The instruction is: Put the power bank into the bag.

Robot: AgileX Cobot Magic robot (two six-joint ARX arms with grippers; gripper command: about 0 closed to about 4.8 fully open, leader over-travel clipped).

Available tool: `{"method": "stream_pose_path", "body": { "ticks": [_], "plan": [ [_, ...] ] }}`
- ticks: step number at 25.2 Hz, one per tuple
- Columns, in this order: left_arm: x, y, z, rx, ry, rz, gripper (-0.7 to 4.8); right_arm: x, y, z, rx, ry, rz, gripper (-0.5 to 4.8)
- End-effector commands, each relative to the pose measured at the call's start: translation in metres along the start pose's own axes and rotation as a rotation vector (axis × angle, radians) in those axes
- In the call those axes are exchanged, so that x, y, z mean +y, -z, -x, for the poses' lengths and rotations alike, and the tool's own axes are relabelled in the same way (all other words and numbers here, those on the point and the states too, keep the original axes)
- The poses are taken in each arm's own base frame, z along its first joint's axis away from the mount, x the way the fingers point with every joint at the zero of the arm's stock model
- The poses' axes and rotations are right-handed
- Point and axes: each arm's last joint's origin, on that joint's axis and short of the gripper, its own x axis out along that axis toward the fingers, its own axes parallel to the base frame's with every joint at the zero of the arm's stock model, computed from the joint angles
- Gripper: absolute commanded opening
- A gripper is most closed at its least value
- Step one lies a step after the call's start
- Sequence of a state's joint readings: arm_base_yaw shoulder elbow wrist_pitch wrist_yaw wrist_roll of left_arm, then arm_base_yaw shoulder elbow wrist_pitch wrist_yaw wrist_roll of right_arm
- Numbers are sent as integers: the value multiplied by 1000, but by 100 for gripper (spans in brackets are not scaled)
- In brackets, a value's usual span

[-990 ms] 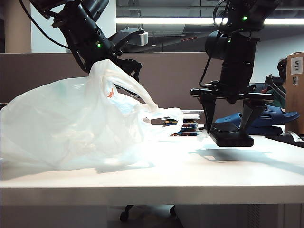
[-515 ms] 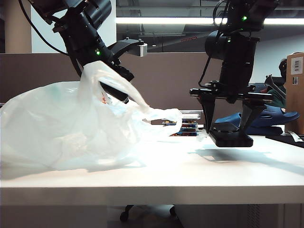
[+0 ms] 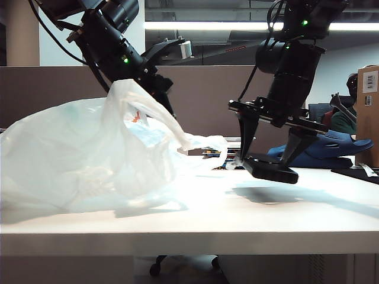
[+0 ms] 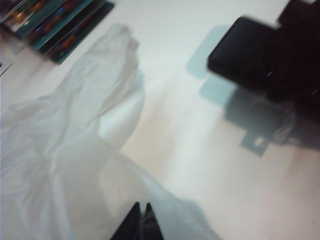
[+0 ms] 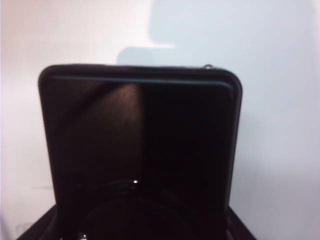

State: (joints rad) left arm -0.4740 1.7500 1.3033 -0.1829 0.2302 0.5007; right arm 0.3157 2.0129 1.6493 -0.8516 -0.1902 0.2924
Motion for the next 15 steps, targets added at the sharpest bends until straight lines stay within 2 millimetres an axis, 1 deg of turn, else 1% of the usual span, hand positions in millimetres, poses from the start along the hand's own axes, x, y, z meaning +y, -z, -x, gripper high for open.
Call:
{"method": "stream_pose_path", "body": {
  "ticks": [1, 5, 8, 11, 14, 15],
  "plan": [
    [2, -4, 2, -40, 7, -7, -6, 6, 0, 7, 10, -95, 32, 238],
    [0, -7, 2, -103, 96, -12, -6, 8, 2, 7, 45, -199, 68, 237],
    [-3, -10, 3, -178, 207, -21, -6, 11, 2, 7, 62, -272, 94, 237],
    [-4, -10, 3, -192, 225, -23, -6, 11, 2, 8, 61, -282, 95, 237],
    [-5, -12, 4, -233, 296, -27, -6, 12, 2, 9, 58, -288, 116, 236],
    [-6, -12, 5, -246, 316, -28, -6, 12, 2, 9, 60, -300, 124, 224]
  ]
}}
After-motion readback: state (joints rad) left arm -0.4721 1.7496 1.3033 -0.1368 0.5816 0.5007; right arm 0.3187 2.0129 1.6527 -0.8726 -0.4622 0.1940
